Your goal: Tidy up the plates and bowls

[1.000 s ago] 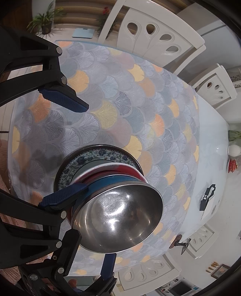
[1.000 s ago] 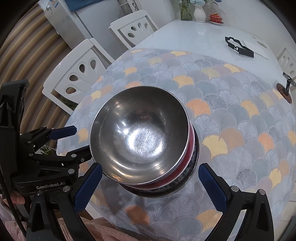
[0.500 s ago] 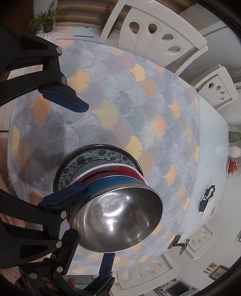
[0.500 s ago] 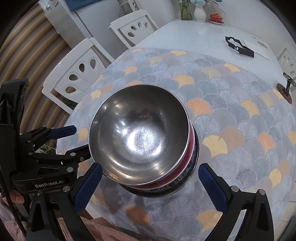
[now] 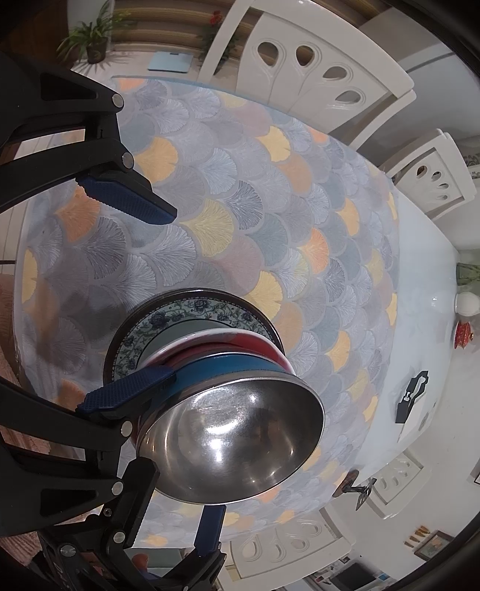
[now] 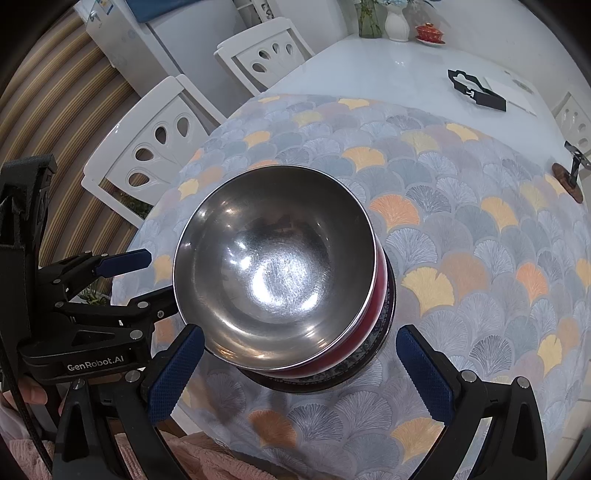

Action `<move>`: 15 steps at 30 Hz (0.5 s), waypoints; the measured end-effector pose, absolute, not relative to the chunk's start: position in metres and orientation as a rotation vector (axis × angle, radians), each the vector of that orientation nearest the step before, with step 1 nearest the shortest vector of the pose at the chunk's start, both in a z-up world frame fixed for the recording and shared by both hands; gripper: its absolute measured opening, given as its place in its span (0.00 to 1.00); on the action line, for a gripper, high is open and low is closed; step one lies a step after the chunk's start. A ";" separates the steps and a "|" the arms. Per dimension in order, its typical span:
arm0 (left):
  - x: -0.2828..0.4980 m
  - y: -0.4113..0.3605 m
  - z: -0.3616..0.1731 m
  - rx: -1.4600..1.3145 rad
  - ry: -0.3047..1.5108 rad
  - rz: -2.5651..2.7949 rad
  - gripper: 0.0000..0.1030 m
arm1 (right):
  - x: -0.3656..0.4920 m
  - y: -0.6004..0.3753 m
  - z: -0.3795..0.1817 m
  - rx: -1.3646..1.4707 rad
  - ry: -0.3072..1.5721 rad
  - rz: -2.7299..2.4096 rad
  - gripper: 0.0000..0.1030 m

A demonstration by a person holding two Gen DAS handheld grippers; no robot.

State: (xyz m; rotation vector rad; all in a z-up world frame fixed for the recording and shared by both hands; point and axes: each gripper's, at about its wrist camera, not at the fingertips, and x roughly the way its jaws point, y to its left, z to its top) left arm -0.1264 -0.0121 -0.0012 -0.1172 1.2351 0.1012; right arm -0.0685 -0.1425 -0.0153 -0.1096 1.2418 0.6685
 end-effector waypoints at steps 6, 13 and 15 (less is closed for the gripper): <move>-0.126 -0.012 -0.001 -0.118 1.235 0.102 0.75 | -0.067 -0.144 -0.016 -0.106 1.245 0.664 1.00; -0.126 -0.012 -0.001 -0.118 1.236 0.102 0.75 | -0.067 -0.144 -0.016 -0.105 1.246 0.665 1.00; -0.126 -0.012 -0.001 -0.117 1.236 0.102 0.75 | -0.067 -0.144 -0.016 -0.105 1.246 0.665 1.00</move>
